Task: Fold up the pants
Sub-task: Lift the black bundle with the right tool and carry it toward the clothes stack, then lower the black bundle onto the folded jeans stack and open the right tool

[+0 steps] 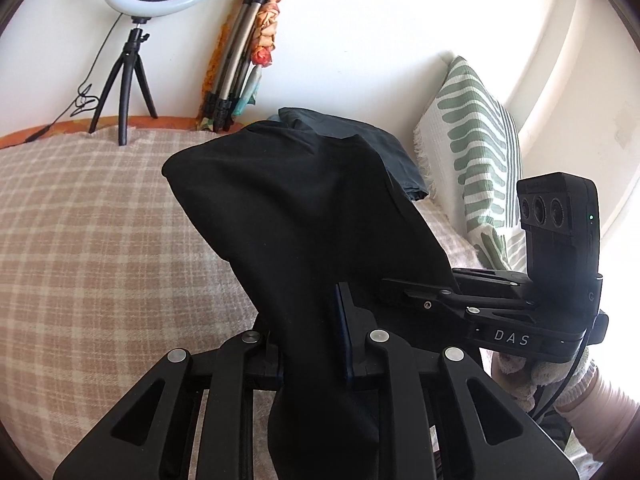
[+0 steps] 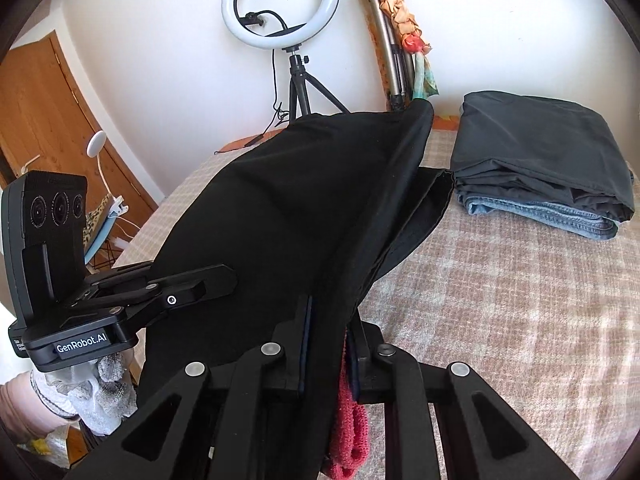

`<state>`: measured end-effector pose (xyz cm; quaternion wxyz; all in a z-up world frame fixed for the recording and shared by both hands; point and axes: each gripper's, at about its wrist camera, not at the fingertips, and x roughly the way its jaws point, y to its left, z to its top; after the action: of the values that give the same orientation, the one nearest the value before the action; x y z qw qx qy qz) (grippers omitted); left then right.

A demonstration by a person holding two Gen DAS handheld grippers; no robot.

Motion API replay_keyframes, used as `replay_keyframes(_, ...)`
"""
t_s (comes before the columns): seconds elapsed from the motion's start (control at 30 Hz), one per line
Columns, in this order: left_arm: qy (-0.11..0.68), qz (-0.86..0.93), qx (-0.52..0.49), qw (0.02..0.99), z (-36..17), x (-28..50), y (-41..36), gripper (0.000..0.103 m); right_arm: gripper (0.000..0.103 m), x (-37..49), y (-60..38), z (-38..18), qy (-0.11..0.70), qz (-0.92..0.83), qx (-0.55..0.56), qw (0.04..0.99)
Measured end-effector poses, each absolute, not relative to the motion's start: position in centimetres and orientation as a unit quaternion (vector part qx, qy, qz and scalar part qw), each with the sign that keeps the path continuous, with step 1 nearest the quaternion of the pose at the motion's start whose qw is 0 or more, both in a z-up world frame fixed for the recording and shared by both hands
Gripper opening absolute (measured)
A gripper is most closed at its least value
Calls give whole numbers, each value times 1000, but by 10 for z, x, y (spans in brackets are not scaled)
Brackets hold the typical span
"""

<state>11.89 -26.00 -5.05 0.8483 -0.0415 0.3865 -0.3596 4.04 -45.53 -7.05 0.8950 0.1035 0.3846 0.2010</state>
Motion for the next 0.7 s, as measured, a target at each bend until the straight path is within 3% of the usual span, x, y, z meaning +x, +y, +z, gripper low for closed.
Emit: replay_keyframes(0.7,353,-411,-15,840,-2,182,-337,17,13,81,-522,-20,331,140,120,925)
